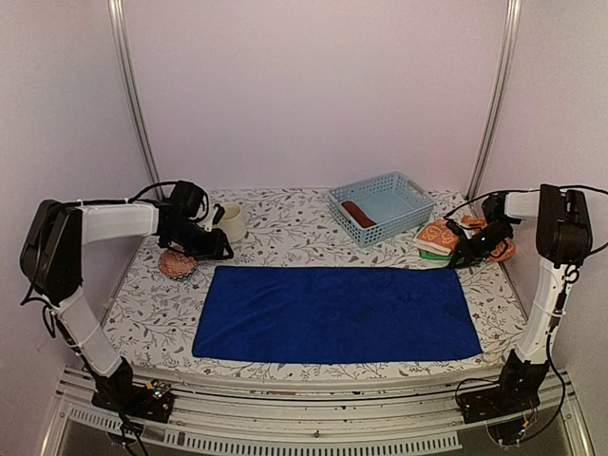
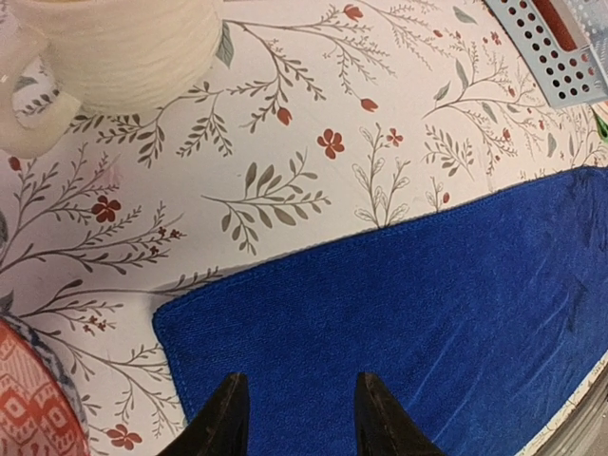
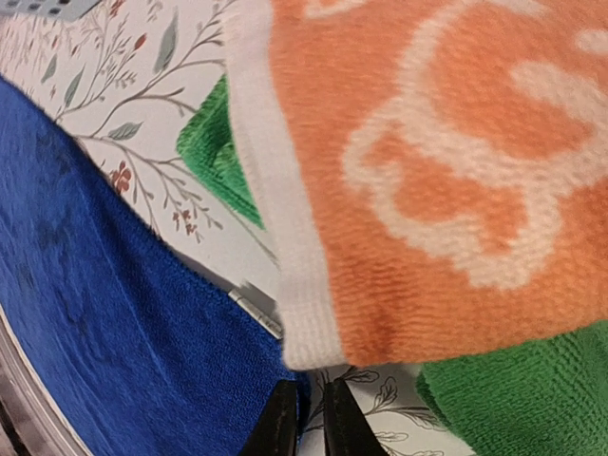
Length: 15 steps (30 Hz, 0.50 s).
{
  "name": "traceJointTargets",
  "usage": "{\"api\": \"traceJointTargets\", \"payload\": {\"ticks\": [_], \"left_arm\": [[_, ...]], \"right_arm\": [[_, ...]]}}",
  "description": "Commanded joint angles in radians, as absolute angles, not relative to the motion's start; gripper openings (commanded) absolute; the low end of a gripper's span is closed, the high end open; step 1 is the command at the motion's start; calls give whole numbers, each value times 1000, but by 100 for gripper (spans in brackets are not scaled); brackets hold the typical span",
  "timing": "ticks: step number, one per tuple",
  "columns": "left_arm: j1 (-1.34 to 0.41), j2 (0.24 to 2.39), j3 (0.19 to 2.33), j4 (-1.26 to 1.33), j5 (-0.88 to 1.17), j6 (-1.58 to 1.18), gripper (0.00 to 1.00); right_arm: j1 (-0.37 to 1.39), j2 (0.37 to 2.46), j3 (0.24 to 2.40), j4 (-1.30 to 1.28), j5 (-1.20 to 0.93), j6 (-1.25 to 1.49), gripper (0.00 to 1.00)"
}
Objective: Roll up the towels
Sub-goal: Pick up the towel from the center of the board.
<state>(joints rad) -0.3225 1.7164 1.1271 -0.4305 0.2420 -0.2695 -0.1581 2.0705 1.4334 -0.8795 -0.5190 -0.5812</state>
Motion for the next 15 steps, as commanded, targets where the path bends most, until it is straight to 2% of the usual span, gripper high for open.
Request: {"api": "traceJointTargets", "payload": {"ticks": [1,4,15], "left_arm": [[-300,1747,1143,-418,229,-247,39],[-292,1758,1150,-414,239,-240,39],[-237,1792,1167,-377,329,-199,45]], "right_arm": [[-157,2093,1466,-857,-492,-564,9],[-157,2095,1479,-856,-499,-570,3],[-156,2128,1518,-832,-512,-552,3]]}}
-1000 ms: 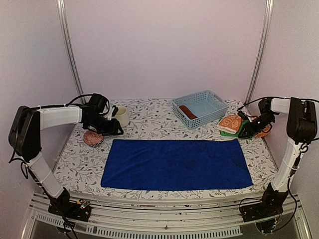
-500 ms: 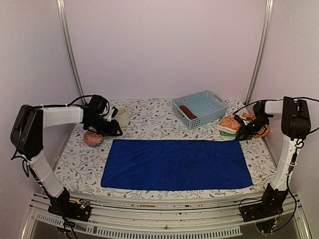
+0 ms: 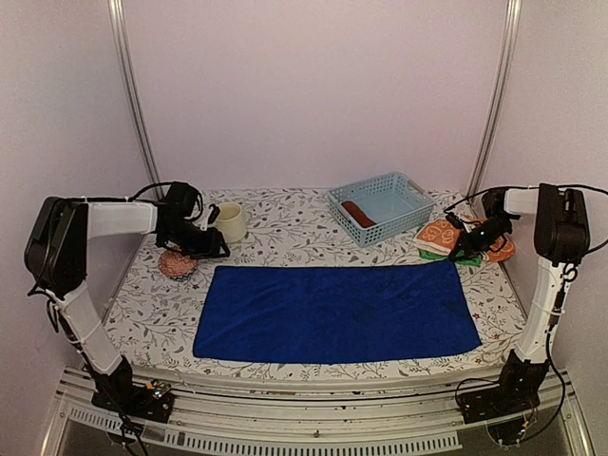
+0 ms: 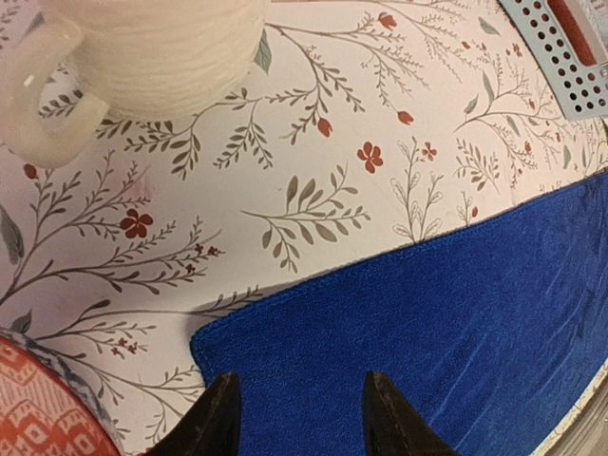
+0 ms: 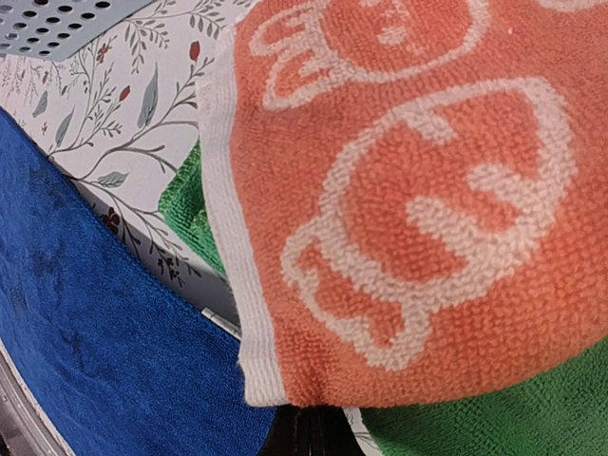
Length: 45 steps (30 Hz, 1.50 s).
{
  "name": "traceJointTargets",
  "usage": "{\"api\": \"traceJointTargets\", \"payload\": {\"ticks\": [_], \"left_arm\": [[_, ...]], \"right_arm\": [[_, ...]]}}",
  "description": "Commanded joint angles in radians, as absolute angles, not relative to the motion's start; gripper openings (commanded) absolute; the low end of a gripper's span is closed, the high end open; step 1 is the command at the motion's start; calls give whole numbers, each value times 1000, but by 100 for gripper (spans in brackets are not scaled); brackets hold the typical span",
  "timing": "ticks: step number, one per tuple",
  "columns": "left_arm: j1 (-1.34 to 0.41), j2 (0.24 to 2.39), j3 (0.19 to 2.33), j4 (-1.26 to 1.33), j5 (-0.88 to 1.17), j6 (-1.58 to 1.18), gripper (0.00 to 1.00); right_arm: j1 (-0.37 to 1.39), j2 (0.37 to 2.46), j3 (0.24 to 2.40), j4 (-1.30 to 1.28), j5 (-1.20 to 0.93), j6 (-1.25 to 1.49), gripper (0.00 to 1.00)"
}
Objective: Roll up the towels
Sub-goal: Pick up the towel from the center of the board.
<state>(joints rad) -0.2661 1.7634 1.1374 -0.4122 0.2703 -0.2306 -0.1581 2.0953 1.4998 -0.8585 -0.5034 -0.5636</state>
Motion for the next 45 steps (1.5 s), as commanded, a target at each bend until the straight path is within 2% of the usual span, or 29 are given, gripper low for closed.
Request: {"api": "traceJointTargets", "payload": {"ticks": [1,11,20,28,34,45], "left_arm": [[-233,1802,1174,-378,335,-195,45],[-230,1905,1239,-451,256,-165,39],[-256,1909,1243,-479,87,-124,47],[-277,1956,1267,-515,61,-99,45],[-281,2011,1280,-495,91,-110,38],[-282,2030,1290,-510,111,-104,20]], "right_arm": [[-156,2130,1519,-832,-514,-551,3],[-157,2123,1522,-844,-526,-555,4],[-155,2126,1517,-847,-541,-556,4],[-145,2130,1521,-849,-546,-555,4],[-140,2135,1522,-850,-547,-556,4],[-139,2134,1522,-853,-540,-559,4]]}}
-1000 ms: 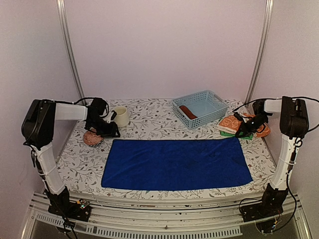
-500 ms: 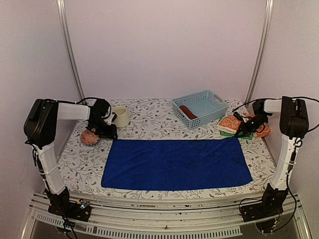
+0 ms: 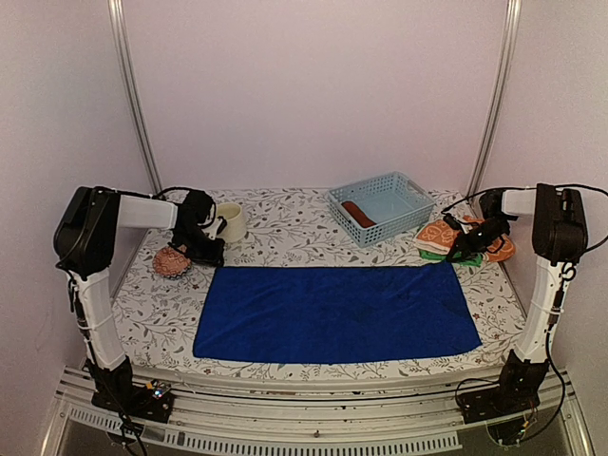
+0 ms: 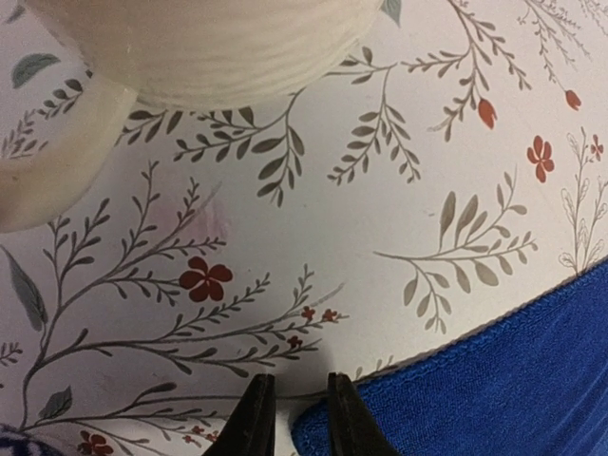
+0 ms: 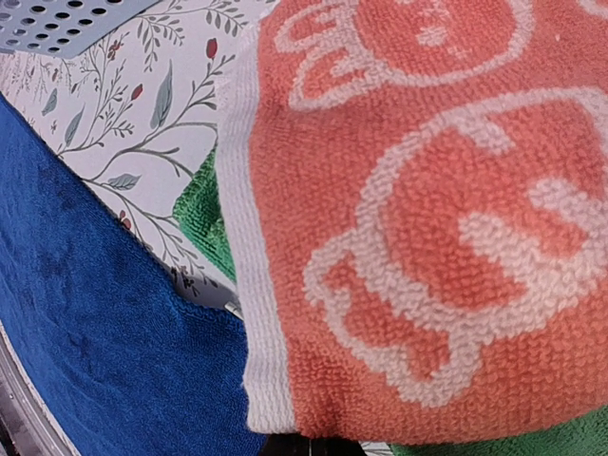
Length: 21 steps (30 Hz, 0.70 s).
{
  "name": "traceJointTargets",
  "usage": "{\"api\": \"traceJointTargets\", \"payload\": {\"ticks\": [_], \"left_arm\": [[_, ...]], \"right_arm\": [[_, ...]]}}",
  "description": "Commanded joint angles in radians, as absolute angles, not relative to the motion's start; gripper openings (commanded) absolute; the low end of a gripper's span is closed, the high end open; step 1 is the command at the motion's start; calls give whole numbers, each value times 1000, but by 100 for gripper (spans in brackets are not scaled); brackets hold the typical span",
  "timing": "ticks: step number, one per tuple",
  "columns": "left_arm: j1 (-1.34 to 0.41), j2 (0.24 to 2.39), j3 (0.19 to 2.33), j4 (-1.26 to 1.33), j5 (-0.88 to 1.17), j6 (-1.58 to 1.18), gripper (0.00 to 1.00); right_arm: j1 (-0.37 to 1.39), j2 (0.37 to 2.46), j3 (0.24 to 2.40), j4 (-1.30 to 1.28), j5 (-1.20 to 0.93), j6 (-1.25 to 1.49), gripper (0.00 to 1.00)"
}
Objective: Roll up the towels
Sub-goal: Pick up the towel from the center of the board.
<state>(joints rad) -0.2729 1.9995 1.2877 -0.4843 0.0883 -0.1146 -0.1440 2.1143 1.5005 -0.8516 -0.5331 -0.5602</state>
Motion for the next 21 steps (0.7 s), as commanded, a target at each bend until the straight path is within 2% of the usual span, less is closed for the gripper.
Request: {"api": "traceJointTargets", "payload": {"ticks": [1,4,7,18,21], "left_arm": [[-281,2028,1291,-516,113,-105,21],[-282,2017,1291,-557,121,-105,28],[-281,2012,1288,-599,100,-101,29],[-328,2050,1276,-593,76,-103,15],[-329,2050,1282,-605,57,-104,15]], "right_arm": [[-138,2132,1522,-853,-539,-560,4],[-137,2128,1521,-856,-536,-560,4],[-139,2125,1517,-857,-537,-563,4],[-138,2132,1522,-853,-549,-556,5],[-137,2131,1519,-854,-548,-558,4]]}}
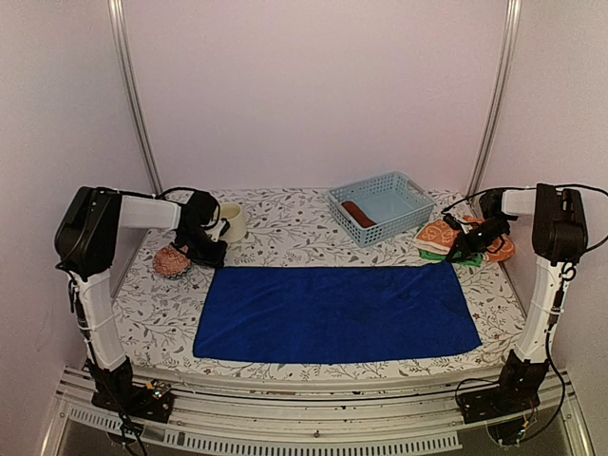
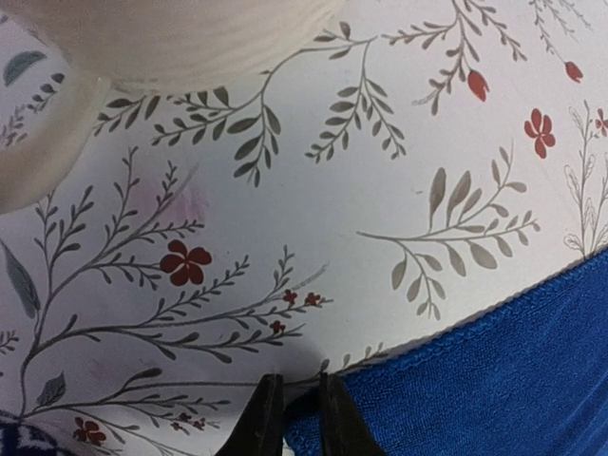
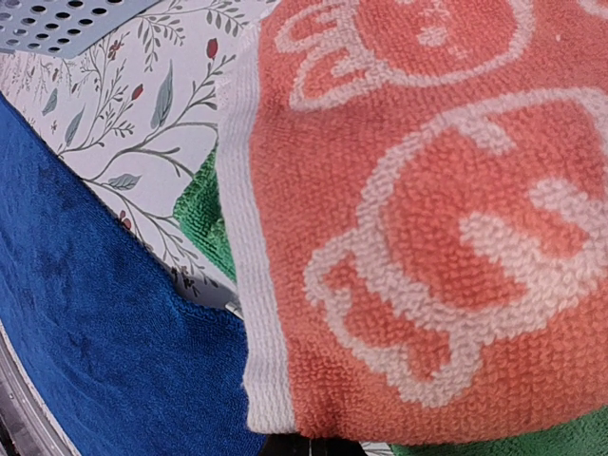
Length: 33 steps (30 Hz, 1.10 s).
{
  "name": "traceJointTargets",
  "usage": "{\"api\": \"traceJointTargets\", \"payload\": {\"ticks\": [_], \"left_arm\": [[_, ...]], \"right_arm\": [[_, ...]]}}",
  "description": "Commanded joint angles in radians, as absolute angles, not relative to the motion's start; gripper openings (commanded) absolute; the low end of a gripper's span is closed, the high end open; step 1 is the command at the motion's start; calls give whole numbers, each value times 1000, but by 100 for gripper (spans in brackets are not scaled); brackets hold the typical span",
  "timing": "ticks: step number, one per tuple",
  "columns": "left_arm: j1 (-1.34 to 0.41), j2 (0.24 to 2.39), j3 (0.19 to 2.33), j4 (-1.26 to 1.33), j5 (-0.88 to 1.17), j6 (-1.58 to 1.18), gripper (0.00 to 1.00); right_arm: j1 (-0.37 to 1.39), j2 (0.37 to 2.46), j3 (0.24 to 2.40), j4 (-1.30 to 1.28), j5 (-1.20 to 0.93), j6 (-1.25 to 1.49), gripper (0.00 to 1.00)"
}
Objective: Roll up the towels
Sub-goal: Pick up the towel from the center of the board.
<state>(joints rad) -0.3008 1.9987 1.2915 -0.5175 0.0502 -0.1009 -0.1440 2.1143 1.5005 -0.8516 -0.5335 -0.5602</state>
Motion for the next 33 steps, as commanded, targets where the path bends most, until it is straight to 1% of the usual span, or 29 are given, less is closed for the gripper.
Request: {"api": "traceJointTargets", "payload": {"ticks": [1,3,4,8,13,17,18,25,27,33], "left_arm": [[-329,2050,1284,-613,45,-104,16],[-330,2041,1283,-633,26,-104,21],[-329,2035,1281,-641,8,-104,22],[-329,2020,1263,-653,-17,-103,21],[-340,2040,1256,-647,-28,-106,16],[-342,2048,1258,-643,-34,-115,2],[-342,2049,1258,-642,-34,-116,0],[-336,1977,1270,-608,-108,-124,0],[-329,1912,1269,-583,-108,-124,0],[-320,1816,1235,-500,-96,-126,0]], "right_arm": [[-137,2130,1519,-854,-547,-558,5],[-138,2130,1519,-854,-549,-557,4],[-138,2131,1520,-854,-548,-558,5],[-138,2132,1520,-853,-553,-555,5],[-139,2135,1522,-851,-554,-554,5],[-138,2135,1522,-851,-565,-550,5],[-137,2135,1522,-851,-567,-547,5],[-139,2126,1565,-864,-586,-537,4],[-141,2110,1582,-861,-591,-531,4],[-150,2078,1620,-837,-596,-528,3]]}}
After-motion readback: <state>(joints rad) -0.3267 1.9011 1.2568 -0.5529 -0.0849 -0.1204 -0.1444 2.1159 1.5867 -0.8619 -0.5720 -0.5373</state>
